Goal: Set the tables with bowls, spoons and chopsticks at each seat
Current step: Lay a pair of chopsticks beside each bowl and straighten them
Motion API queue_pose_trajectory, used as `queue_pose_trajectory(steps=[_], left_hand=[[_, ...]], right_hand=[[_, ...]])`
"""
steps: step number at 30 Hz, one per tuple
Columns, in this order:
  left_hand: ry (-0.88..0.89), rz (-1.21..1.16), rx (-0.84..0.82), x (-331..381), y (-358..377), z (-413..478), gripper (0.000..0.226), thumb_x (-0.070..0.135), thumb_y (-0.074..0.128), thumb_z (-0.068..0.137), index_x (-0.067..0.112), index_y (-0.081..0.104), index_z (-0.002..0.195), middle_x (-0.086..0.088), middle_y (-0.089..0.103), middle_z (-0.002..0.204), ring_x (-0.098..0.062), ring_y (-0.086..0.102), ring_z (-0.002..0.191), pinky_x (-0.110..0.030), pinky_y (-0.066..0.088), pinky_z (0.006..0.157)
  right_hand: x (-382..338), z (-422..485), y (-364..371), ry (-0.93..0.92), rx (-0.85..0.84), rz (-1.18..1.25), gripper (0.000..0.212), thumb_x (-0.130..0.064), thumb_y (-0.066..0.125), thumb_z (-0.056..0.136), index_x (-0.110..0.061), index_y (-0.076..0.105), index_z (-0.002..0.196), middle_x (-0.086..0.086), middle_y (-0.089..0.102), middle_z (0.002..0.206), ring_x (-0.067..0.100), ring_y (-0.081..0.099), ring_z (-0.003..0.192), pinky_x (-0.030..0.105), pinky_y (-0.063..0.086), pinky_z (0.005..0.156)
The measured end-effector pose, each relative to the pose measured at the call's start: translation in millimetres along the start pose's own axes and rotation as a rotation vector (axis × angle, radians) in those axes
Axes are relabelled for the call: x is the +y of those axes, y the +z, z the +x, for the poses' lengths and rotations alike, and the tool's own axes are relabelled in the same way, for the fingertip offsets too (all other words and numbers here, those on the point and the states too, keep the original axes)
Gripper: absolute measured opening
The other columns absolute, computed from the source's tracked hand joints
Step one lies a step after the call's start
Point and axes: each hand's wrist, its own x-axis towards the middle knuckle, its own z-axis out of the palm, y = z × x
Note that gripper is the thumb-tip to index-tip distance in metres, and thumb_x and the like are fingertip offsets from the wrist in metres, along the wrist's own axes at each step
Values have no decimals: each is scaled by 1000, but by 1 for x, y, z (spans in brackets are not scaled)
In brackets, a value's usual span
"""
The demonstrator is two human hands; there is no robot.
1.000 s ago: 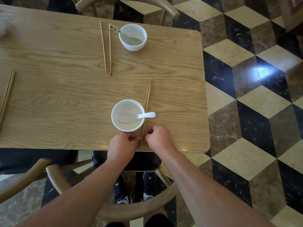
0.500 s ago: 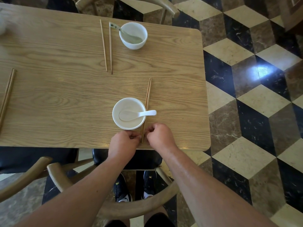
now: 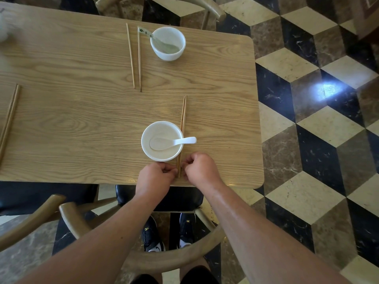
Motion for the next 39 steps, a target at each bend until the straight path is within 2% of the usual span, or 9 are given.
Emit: queue_pose_trajectory(steps=[2, 7, 16, 26, 31, 33, 36, 38, 39], left_hand=[[1, -6, -1, 0, 0, 0, 12, 38, 80, 91, 38, 79, 79, 26, 75, 70, 2, 69, 73, -23, 46, 61], [8, -17, 4, -1, 1, -2, 6, 37, 79, 92, 35, 84, 88, 18, 78, 75, -2, 72, 77, -25, 50, 65], [28, -18, 11, -2, 1, -2, 22, 37, 81, 91, 45, 75, 71, 30, 75, 72, -4, 72, 77, -26, 53, 70], [21, -60, 3, -2, -2, -7, 19, 38, 80, 91, 46, 75, 75, 27, 76, 72, 2, 72, 73, -22, 49, 67], [4, -76, -6, 2, -10, -15, 17, 36, 82, 91, 40, 77, 75, 27, 76, 74, -6, 75, 79, -27, 53, 70], [26, -20, 7, 5, -17, -29, 17, 38, 80, 93, 40, 75, 76, 25, 76, 72, -7, 73, 78, -28, 54, 68], [216, 296, -62, 13, -22, -63, 23, 51, 66, 99, 41, 72, 80, 19, 69, 65, -2, 66, 68, -24, 46, 58], [348, 445, -183, 35, -18, -88, 28, 57, 56, 101, 39, 77, 94, 22, 68, 72, 0, 63, 69, -24, 47, 59], [398, 478, -222, 52, -16, -97, 30, 58, 53, 102, 39, 77, 101, 22, 70, 78, 1, 63, 72, -23, 48, 61]], right_hand=[[0, 0, 0, -1, 4, 5, 8, -20, 71, 94, -22, 74, 88, 3, 78, 81, 29, 76, 79, 42, 66, 74], [0, -3, 0, -8, 10, 11, 9, -21, 71, 95, -22, 73, 87, 2, 77, 79, 28, 76, 77, 44, 66, 75], [3, -5, 1, -19, 7, 57, 9, -20, 71, 97, -21, 74, 89, 4, 79, 83, 30, 77, 81, 48, 66, 79], [2, -10, 1, -19, 12, 92, 11, -21, 70, 97, -24, 73, 86, 2, 79, 83, 28, 77, 81, 49, 66, 79], [0, -21, -9, -6, -6, 140, 9, -21, 68, 101, -20, 76, 96, 5, 79, 89, 28, 77, 86, 48, 66, 82], [5, -33, -21, -58, 28, 82, 15, -22, 66, 102, -14, 75, 95, 6, 77, 85, 28, 74, 79, 46, 63, 75], [18, -65, -46, -152, 134, -31, 30, -33, 61, 107, -15, 68, 84, -2, 65, 68, 18, 59, 61, 38, 47, 55], [27, -93, -70, -172, 206, -47, 35, -40, 56, 109, -20, 65, 82, -5, 59, 66, 9, 53, 56, 27, 38, 51], [31, -106, -82, -171, 238, -51, 36, -41, 54, 110, -21, 66, 84, -5, 61, 67, 9, 55, 58, 26, 39, 50]])
